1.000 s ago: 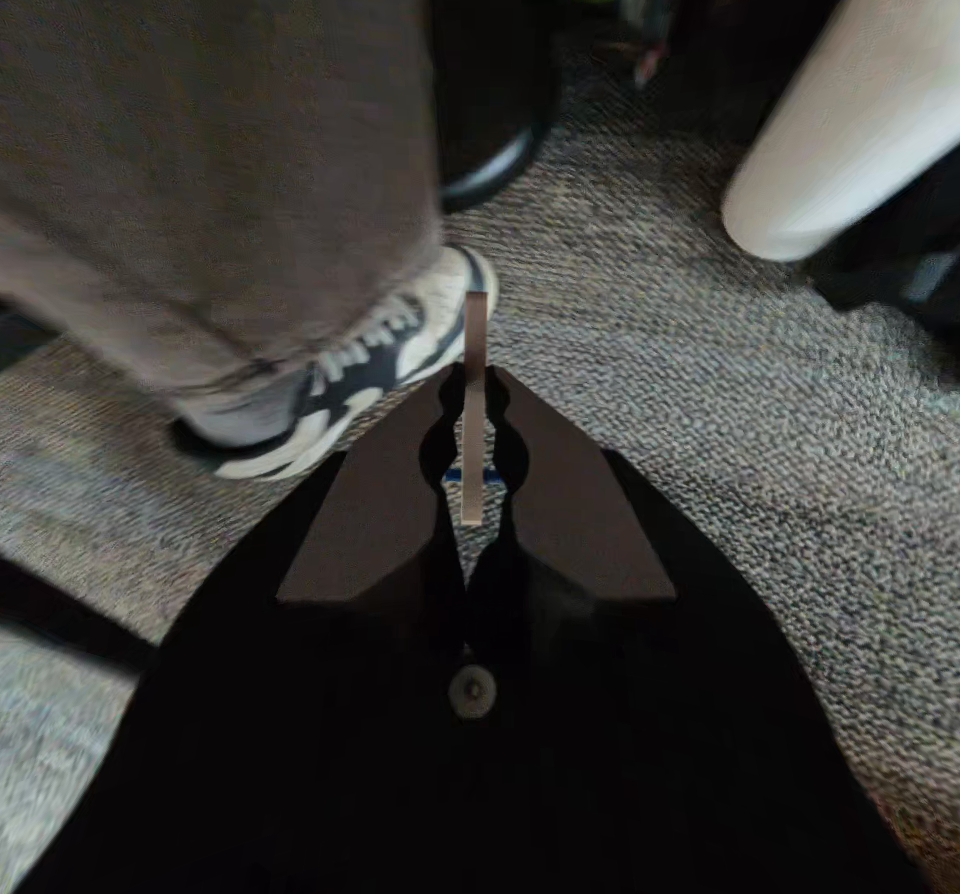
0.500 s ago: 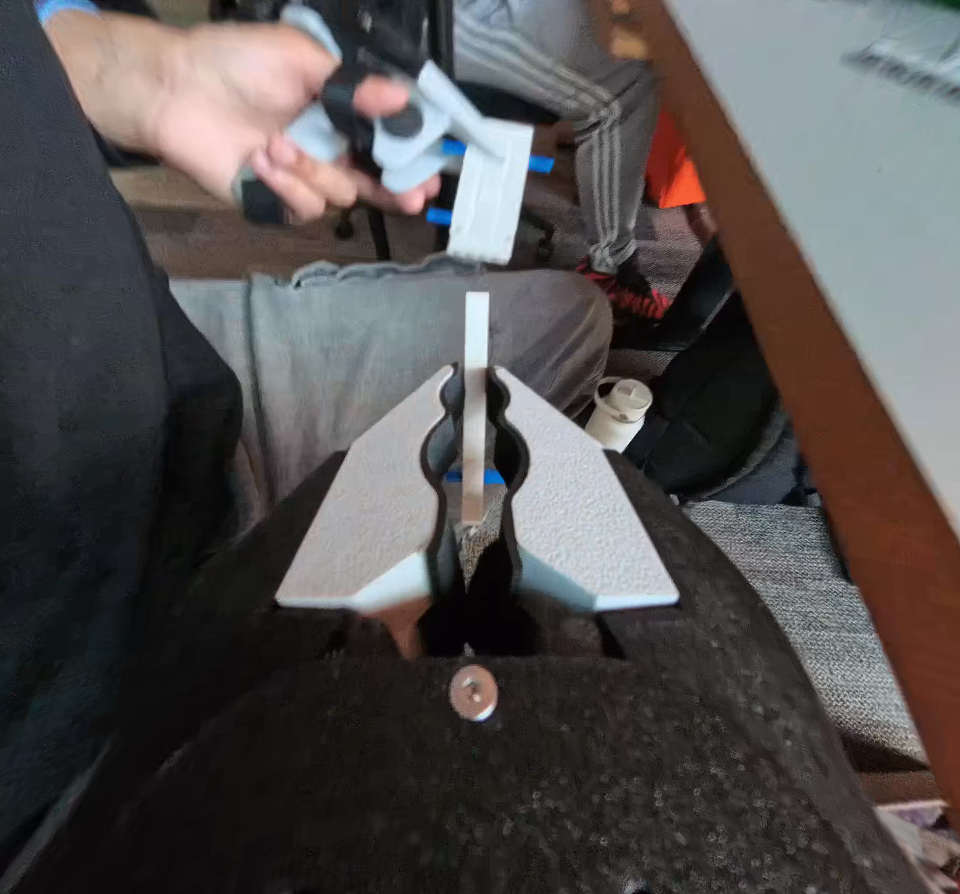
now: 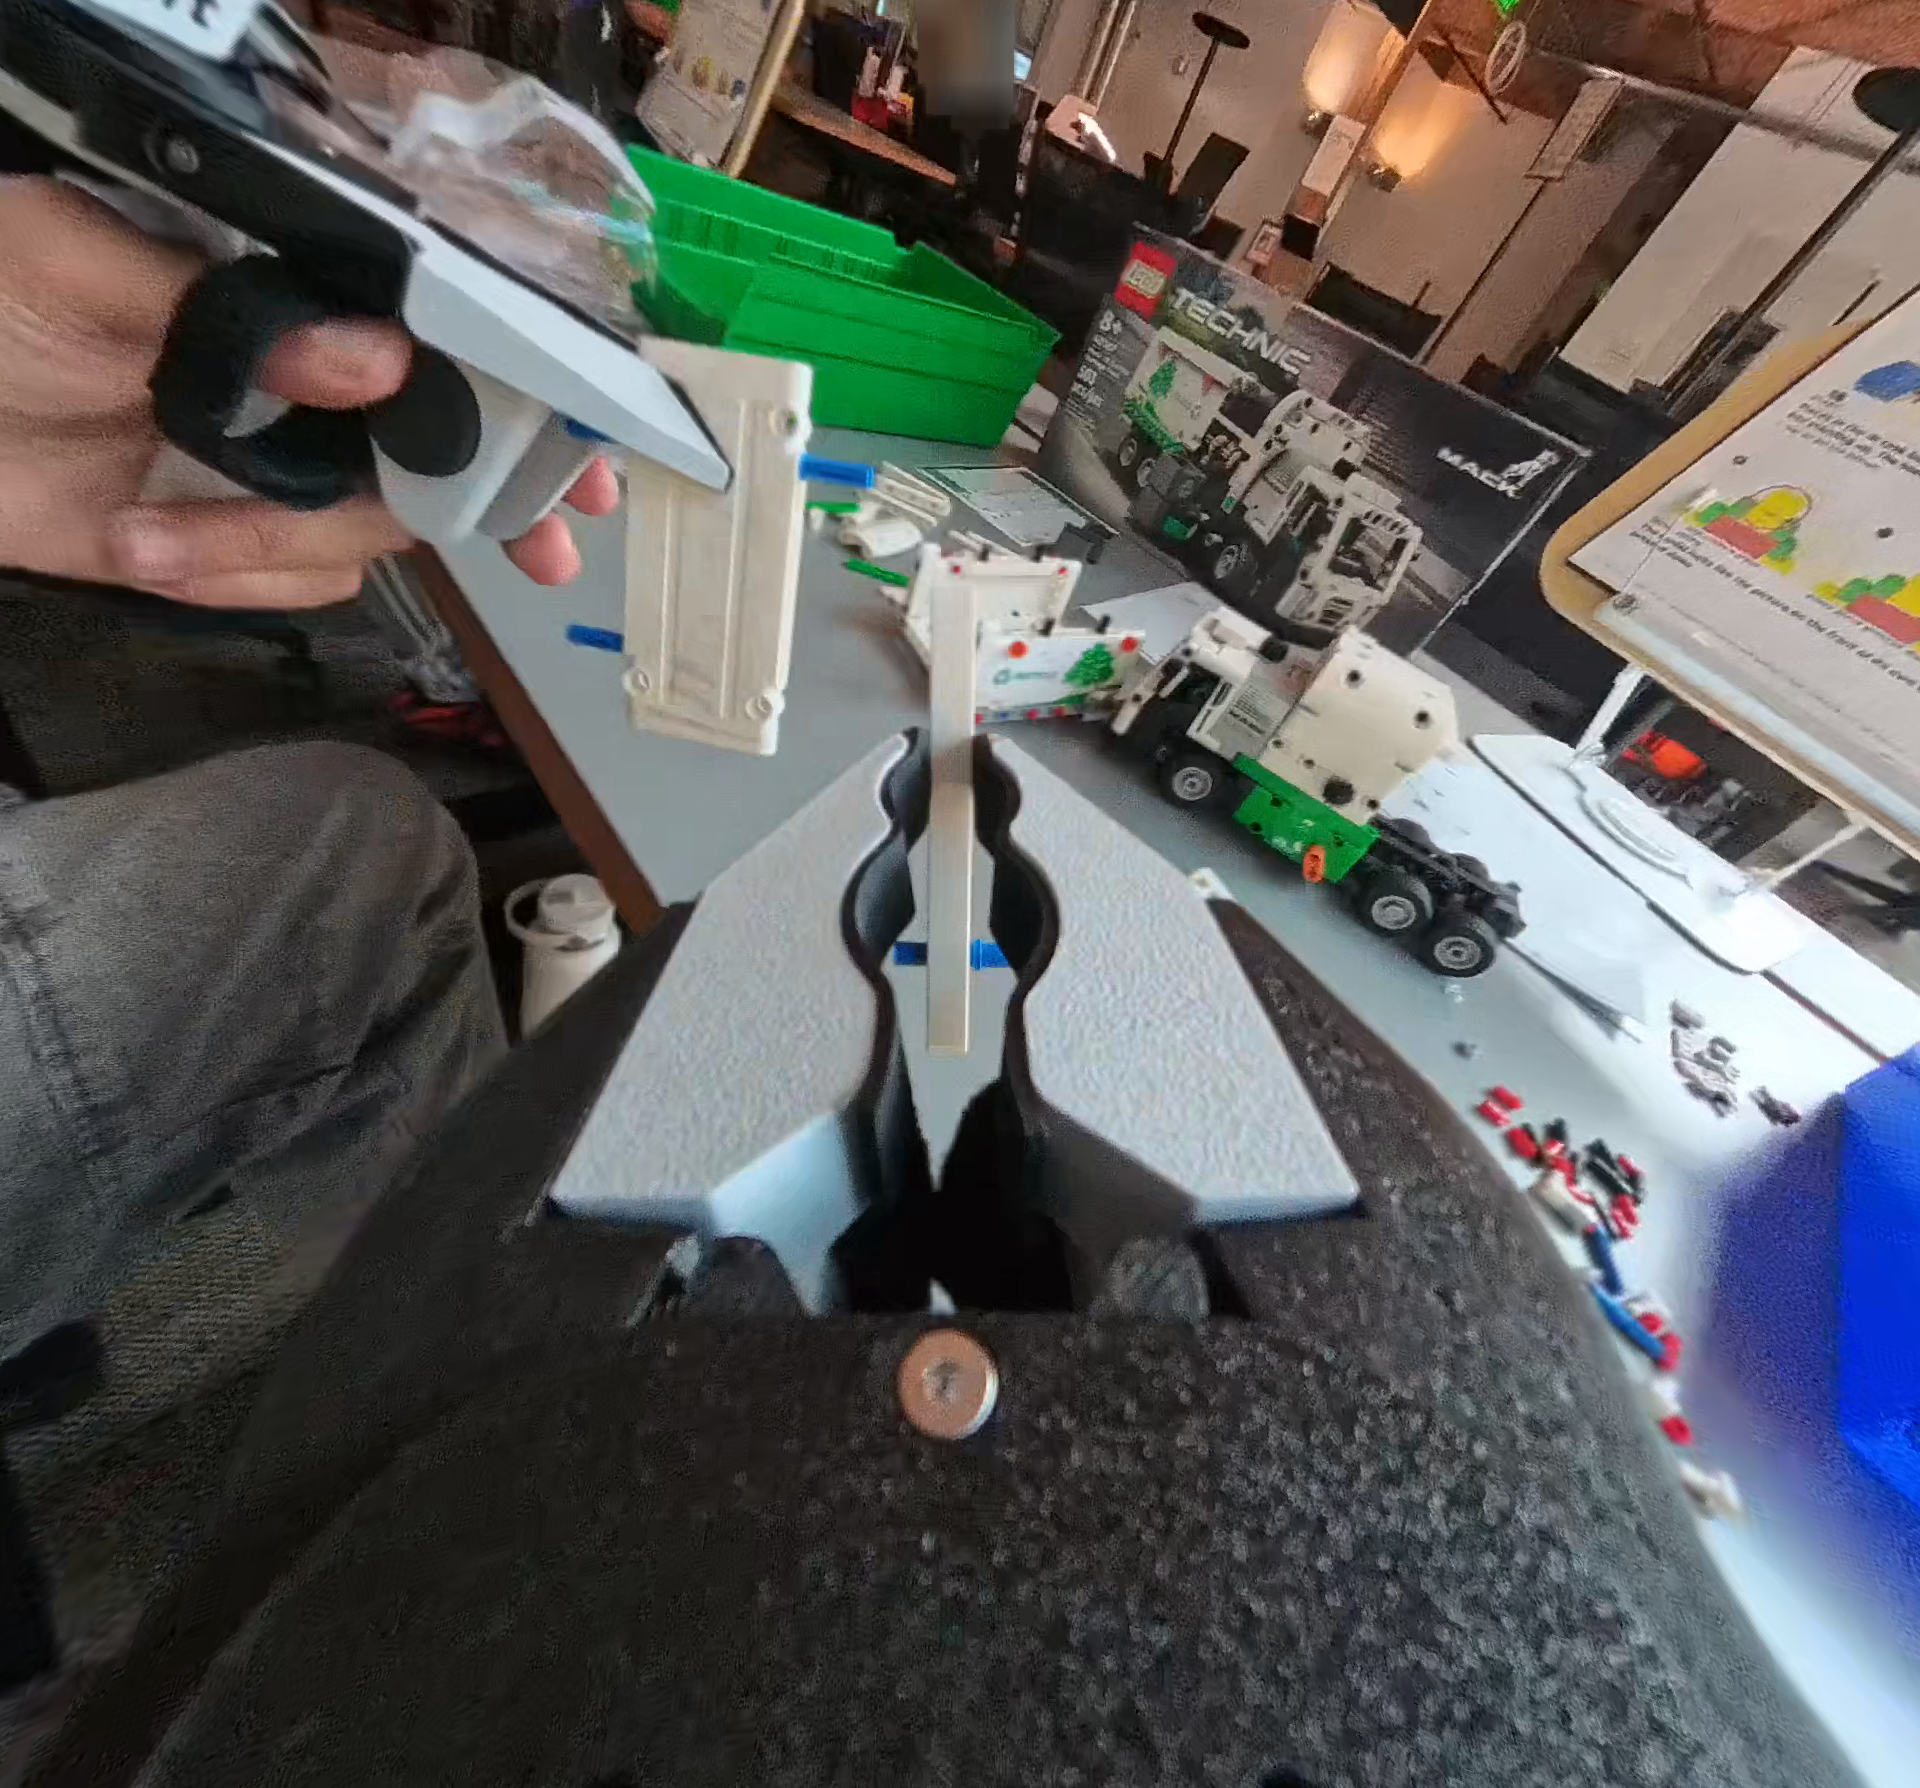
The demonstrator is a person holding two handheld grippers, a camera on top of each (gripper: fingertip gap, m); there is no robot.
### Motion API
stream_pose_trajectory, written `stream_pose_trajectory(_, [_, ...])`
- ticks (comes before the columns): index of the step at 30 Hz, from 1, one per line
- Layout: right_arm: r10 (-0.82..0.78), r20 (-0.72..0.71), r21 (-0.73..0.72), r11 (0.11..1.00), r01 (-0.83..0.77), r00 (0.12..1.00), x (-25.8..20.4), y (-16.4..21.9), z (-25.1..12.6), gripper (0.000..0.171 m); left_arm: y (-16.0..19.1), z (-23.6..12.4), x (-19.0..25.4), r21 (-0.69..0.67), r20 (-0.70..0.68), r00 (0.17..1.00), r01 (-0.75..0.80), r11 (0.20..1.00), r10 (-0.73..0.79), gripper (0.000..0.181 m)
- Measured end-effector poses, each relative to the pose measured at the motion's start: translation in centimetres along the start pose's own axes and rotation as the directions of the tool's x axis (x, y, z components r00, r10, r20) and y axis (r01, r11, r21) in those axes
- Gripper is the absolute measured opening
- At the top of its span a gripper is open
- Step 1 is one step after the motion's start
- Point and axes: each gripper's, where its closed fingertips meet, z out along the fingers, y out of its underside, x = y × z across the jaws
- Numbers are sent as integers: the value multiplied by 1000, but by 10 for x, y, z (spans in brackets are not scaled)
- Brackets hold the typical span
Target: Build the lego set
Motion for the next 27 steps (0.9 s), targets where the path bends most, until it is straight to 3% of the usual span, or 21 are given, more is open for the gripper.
stream_pose_trajectory(4, [-26, -46, 51, 998, 28, 999, 66, 7, 60, 7, -23, 48, -42, -13, -54, 988, -147, 989, 146, 4])
stream_pose_trajectory(9, [38, 48, 64, 997, -41, 998, 86, 31, 112, 7, -15, 77, -78, 10, -89, 996, -3, 1000, 4, 4])
stream_pose_trajectory(14, [84, 98, 42, 995, -89, 992, 78, 31, 116, 6, -11, 83, -89, -1, -109, 985, 137, 991, -136, 4])
stream_pose_trajectory(19, [102, 107, 0, 995, -103, 989, 72, 35, 117, 6, -6, 86, -92, -30, -100, 979, 177, 984, -179, 4])
stream_pose_trajectory(27, [154, 73, -9, 988, -153, 985, 80, 46, 120, 6, 3, 93, -90, -93, -39, 993, 110, 990, -114, 4])
